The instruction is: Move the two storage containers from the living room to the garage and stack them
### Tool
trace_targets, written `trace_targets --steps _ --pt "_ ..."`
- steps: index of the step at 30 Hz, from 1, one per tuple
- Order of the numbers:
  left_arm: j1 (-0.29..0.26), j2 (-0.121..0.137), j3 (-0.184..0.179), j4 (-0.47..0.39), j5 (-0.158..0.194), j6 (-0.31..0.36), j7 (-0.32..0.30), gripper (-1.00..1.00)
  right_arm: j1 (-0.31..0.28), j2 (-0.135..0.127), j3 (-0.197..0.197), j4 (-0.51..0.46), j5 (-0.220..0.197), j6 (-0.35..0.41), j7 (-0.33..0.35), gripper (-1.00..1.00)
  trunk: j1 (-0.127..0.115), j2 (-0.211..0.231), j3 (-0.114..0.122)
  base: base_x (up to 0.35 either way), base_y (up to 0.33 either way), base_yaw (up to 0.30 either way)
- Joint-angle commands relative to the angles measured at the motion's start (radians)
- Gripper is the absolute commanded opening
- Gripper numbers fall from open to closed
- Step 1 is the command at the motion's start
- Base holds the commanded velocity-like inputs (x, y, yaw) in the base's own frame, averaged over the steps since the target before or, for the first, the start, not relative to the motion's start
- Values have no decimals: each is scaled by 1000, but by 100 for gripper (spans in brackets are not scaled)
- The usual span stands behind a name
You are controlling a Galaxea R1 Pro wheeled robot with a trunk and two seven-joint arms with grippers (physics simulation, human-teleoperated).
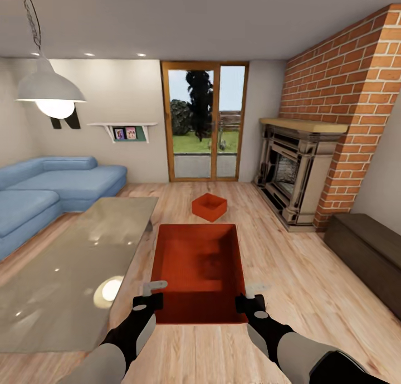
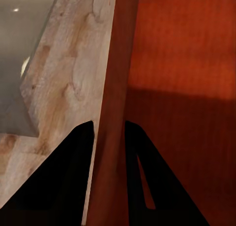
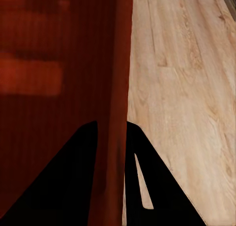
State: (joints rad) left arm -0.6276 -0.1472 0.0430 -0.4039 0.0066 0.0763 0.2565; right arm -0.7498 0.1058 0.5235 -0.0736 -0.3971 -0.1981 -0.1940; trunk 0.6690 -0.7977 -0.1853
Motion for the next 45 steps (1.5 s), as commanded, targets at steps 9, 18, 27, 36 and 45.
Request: trace_targets --steps 9,18,27,36,45 --pt "-1 0 31 -32 20 -15 9 -100 0 0 -43 1 -14 -3 -2 -100 0 -1 -2 -219 0 300" --pt "-1 1 31 -31 19 -15 8 -100 0 0 -43 1 -14 -3 -2 -100 0 -1 -2 -9 0 300" --pt "-1 8 32 -24 21 -15 7 -100 0 0 -43 2 -14 -3 -1 -100 0 -1 -2 0 0 300" --pt "-1 9 32 -23 21 -15 7 -100 0 0 -43 2 -14 -3 -1 -100 0 -1 -2 0 0 300" --pt "-1 9 32 -21 21 -15 7 -100 0 0 -43 3 -14 -3 -1 -100 0 -1 -2 0 0 300"
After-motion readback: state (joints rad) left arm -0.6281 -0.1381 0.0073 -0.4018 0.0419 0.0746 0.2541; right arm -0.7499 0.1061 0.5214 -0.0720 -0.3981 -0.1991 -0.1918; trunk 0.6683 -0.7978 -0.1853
